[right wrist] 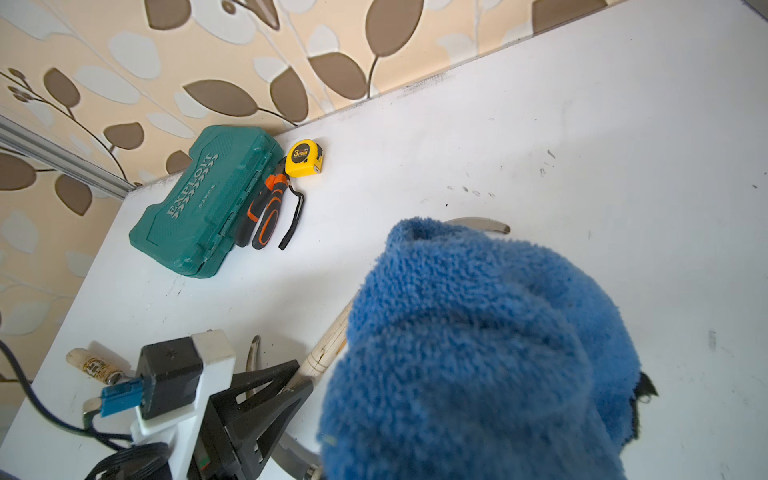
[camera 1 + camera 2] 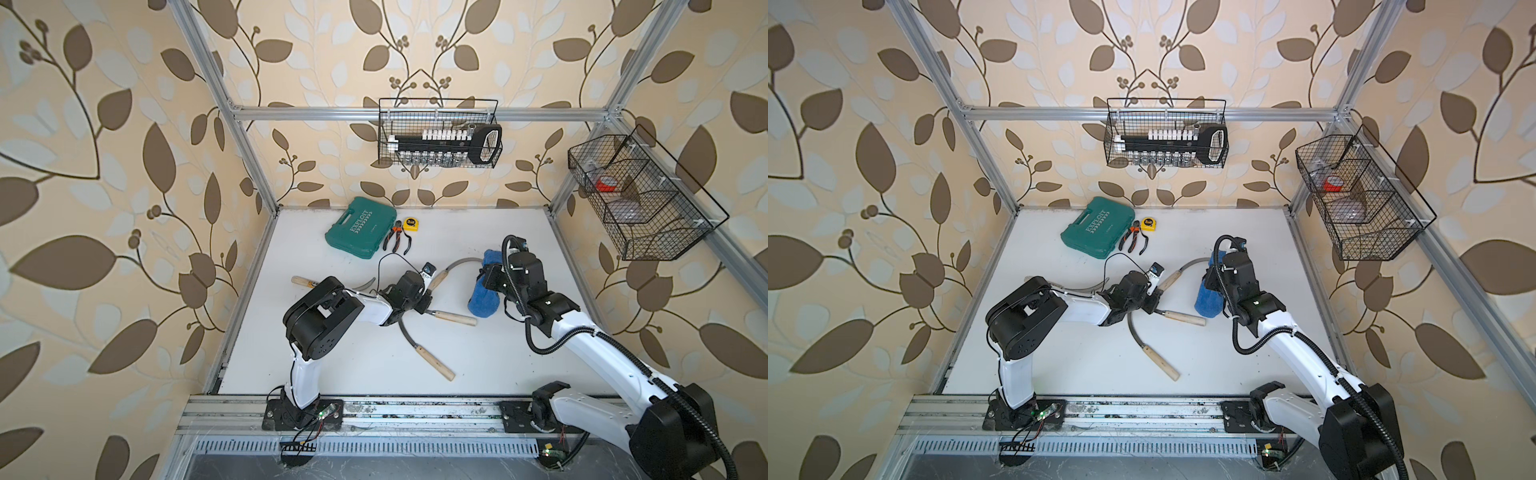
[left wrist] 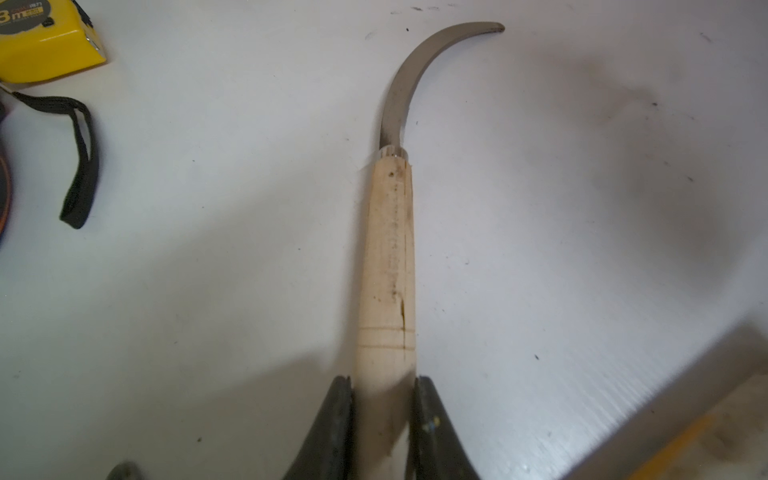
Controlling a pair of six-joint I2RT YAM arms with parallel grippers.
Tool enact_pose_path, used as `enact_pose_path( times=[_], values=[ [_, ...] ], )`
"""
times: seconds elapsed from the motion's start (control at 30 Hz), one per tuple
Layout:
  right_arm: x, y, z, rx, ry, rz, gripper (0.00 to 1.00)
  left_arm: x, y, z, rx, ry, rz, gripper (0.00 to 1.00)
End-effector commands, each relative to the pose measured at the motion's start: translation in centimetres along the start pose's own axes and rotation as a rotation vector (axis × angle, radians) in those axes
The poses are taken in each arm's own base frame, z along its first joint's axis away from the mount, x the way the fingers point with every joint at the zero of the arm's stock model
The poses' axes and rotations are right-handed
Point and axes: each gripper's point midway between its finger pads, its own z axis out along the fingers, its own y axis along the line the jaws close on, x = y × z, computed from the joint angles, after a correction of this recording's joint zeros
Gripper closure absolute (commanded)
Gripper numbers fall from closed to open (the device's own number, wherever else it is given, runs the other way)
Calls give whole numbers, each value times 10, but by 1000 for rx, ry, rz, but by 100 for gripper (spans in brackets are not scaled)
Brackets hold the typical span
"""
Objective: Wipe small sickles with rags
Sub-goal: Wipe the small sickle.
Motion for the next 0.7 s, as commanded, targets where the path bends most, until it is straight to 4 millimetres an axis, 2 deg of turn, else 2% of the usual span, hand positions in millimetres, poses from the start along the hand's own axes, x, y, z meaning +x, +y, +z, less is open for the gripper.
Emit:
enact_pose_path(
  times=[0.0,0.17,0.23,0.4,0.5,0.57,0.67],
  values=[
    [2,-3,-6,-3,-7,15,100,10,-2,-7,5,16,2,67],
    [3,-4,-10,-11,-8,20,100,13,-1,-6,-3,14,6,61],
    [5,-4,-11,-15,-9,23,100,15,-1,-7,-2,15,3,62],
    [11,-5,-11,-25,-6,30,100,14,-1,-10,1,-2,-1,83],
    [11,1,-10,-58,-2,29,100,11,-3,-15,15,-15,-1,96],
    [9,6,-8,-75,6,24,100,4,-5,-21,27,-33,2,99],
    [6,20,-1,-116,30,11,100,-18,-10,-36,53,-65,11,100]
  ],
)
